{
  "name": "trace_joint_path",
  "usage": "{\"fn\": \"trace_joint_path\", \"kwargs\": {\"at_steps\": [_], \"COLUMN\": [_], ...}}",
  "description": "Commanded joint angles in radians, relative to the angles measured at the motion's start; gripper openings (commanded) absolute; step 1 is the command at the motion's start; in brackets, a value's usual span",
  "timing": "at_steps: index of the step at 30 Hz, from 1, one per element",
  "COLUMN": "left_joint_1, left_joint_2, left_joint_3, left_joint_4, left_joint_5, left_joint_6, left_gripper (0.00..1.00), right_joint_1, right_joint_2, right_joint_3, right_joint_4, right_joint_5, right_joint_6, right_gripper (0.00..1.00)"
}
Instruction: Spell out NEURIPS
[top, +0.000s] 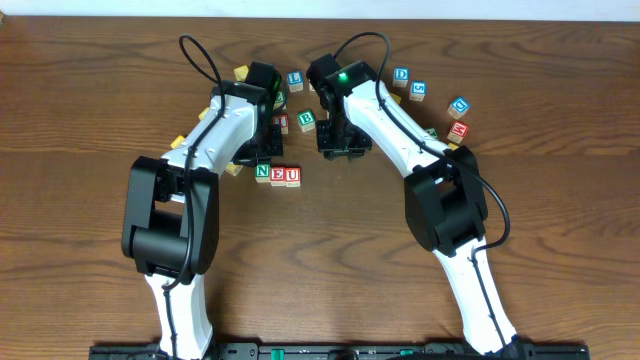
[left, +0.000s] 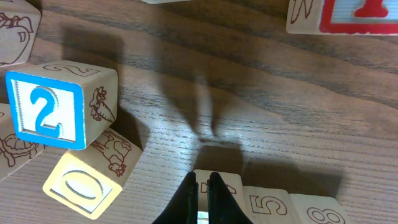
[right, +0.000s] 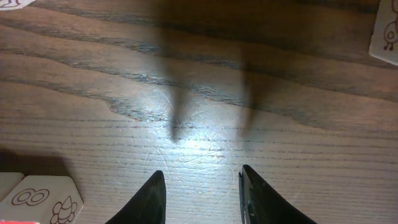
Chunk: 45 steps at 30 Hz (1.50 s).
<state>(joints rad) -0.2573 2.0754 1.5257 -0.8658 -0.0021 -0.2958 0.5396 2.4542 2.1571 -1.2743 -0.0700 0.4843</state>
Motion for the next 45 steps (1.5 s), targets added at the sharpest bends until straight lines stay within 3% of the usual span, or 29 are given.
{"fn": "trace_joint_path", "kwargs": {"at_steps": [1, 45], "left_joint_1": [-0.005, -0.011], "left_joint_2": [0.019, 0.013], "left_joint_3": [-0.005, 0.029], "left_joint_4": [-0.004, 0.006], "left_joint_5": [0.023, 0.016], "left_joint_6": [-0.016, -0.015], "left_gripper": [0.08, 0.08], "right_joint_1": [-0.003, -0.004], "right_joint_2": [-0.008, -0.008], "right_joint_3": [0.015, 0.014], "right_joint_4": [-0.001, -0.001], "right_joint_5": [0.015, 0.016], "right_joint_6": [-0.015, -0.022], "right_gripper": [0.35, 0.37]}}
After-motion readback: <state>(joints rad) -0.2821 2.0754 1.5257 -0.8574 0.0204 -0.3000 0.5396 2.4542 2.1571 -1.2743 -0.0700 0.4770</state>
